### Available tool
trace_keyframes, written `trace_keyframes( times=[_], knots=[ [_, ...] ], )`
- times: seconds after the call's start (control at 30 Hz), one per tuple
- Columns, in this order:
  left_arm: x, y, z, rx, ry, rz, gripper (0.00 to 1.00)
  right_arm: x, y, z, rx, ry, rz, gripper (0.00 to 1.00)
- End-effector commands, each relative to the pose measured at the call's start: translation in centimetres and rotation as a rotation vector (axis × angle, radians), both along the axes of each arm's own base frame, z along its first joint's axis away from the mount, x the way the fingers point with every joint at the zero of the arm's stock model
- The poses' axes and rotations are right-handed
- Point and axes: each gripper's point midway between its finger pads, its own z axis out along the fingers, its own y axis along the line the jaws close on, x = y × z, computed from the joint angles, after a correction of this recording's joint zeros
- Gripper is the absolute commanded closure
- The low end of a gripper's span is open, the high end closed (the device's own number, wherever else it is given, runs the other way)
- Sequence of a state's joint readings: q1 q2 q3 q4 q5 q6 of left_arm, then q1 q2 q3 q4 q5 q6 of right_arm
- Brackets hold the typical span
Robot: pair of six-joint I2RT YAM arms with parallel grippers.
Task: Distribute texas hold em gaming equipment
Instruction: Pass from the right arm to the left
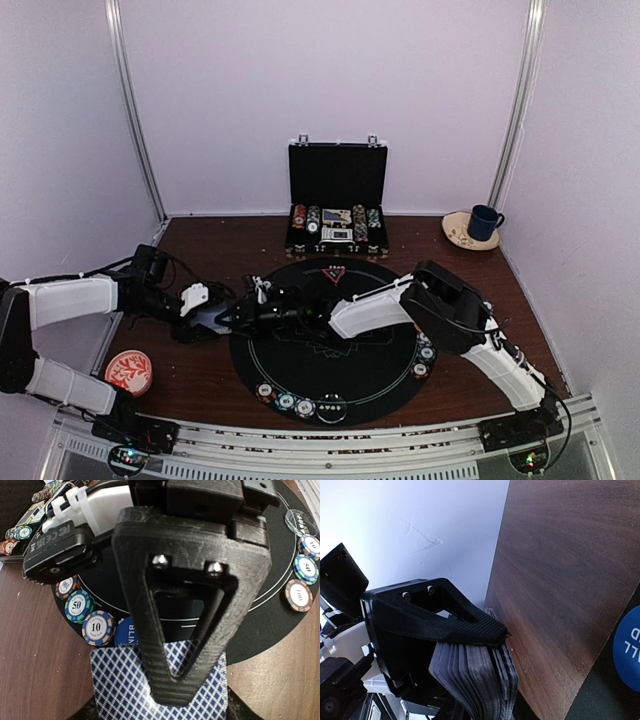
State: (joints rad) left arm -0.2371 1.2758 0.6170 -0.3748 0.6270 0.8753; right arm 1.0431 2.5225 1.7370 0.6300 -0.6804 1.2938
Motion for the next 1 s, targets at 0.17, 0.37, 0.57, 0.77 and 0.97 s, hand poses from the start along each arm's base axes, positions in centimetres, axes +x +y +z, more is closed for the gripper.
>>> trace_keyframes(
  times=[0.17,0.37,0.57,0.77,0.97],
  knots=[
    [-0.4,0.3,-0.4,0.009,0.017,0.026,0.55,0.4,0.8,4.4,0.072,-0.073,0.02,0.74],
    [-0.8,0.4,-0.7,0.011,0.02,0.026,0.62,0.6,0.9,4.7,0.061,-0.09,0.016,0.7],
    [-0.9,0.7,-1.4,0.023,0.031,0.039,0.64,1.1,0.7,3.5,-0.01,-0.119,-0.009,0.7],
    [-1.0,0.7,-1.4,0.02,0.028,0.044,0.65,1.6,0.1,2.7,-0.076,-0.172,-0.032,0.76],
    [-1.1,0.8,-1.4,0.02,0.02,0.049,0.65,1.6,-0.2,3.1,-0.089,-0.196,-0.029,0.78]
  ],
)
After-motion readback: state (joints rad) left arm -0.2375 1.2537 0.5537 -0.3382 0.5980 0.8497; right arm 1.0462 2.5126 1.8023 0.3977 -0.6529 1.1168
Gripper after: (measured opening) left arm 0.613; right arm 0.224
